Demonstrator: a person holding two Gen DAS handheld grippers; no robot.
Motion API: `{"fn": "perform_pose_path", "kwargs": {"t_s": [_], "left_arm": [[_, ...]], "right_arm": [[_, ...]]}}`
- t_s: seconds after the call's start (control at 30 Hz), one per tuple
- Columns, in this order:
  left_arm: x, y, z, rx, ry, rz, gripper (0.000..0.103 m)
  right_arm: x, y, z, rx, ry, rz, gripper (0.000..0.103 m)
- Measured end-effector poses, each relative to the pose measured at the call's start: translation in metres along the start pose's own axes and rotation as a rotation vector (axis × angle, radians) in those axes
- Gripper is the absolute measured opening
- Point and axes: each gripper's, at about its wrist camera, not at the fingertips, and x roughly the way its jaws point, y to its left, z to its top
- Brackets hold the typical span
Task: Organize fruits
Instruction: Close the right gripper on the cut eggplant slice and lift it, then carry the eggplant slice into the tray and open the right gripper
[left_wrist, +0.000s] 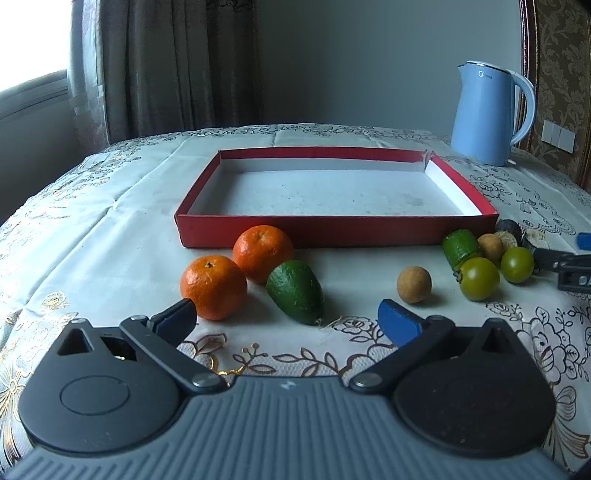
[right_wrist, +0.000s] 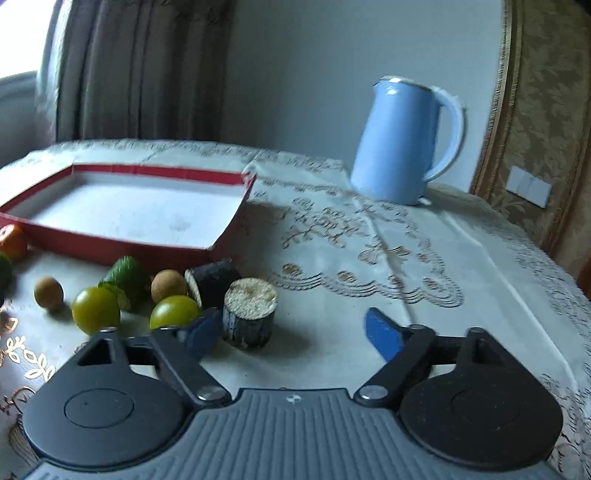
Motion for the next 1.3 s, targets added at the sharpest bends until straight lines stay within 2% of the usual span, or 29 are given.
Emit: {"fn": "perform_pose_path", "kwargs": {"t_s": [0.07, 0.17, 0.33, 0.53, 0.77, 0.93, 1.2, 1.3], "left_arm": [[0.001, 0.0, 0.0, -0.001, 0.001, -0.005, 0.103], [0.002, 0.001, 0.001, 0.0, -0.002, -0.003, 0.103], [0.003, 0.001, 0.002, -0.001, -0.021, -0.002, 0.103], [0.001, 0.006, 0.002, -0.027, -0.046, -0.03, 0.103], [0.001, 0.014, 0.0, -0.039, -0.055, -0.033, 0.103], [0.001, 0.008, -0.002, -0.008, -0.063, -0.022, 0.103], [0.0, 0.011, -0.003, -0.019, -0.066, -0.026, 0.103], [0.0, 0.011, -0.004, -0.014, -0.067, -0.029, 0.103]], "right_arm": [[0.009, 0.0, 0.0, 0.001, 0.023, 0.029, 0.074], [0.018, 0.002, 0.001, -0.004, 0.043, 0.068, 0.064], [0.02, 0.004, 0.003, -0.011, 0.035, 0.113, 0.036], [0.017, 0.004, 0.003, 0.011, 0.025, 0.112, 0.034], [0.0, -0.003, 0.011, 0.059, -0.05, 0.101, 0.034], [-0.006, 0.006, 0.028, 0.036, -0.096, 0.122, 0.033], [0.014, 0.039, 0.062, -0.004, -0.121, 0.174, 0.032], [0.031, 0.053, 0.074, -0.034, -0.121, 0.16, 0.029]]}}
